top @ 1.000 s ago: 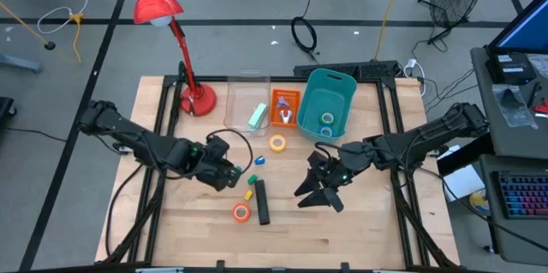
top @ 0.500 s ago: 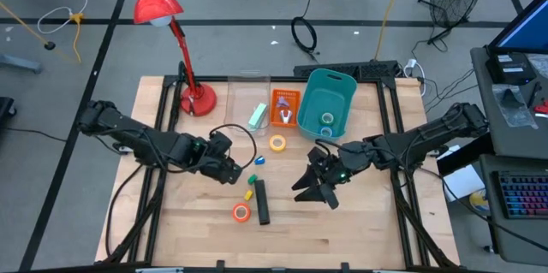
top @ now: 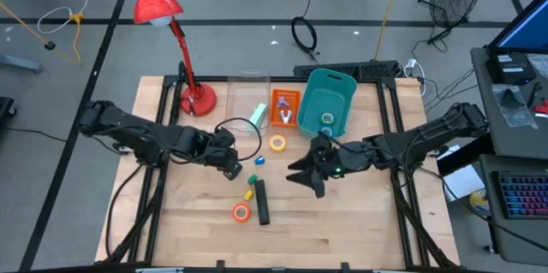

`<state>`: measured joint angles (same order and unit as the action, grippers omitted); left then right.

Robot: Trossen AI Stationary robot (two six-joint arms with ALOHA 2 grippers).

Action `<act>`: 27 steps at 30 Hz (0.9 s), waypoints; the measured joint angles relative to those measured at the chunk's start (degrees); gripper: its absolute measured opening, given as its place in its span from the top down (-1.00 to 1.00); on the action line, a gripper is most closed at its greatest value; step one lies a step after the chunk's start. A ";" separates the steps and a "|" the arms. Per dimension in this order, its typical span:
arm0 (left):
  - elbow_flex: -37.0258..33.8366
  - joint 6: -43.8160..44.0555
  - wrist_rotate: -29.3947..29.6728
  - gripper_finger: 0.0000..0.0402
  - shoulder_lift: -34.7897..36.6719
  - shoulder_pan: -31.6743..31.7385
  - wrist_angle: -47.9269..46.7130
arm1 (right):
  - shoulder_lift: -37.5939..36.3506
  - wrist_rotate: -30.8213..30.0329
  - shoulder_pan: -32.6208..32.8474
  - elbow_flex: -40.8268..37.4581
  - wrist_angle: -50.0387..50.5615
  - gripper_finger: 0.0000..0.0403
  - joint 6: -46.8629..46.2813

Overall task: Pick and place Stapler, Stapler remover, tape
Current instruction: Put the left green stapler into the transparent bin

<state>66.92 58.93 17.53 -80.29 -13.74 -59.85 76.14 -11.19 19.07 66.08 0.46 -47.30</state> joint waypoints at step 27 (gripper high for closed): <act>-21.60 -9.96 -10.10 0.10 -0.07 1.49 27.77 | 0.33 -3.99 -0.31 -0.02 4.97 -0.04 -4.10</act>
<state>45.32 48.97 7.42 -80.36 -12.24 -32.08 76.47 -15.18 18.76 66.06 5.43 -51.40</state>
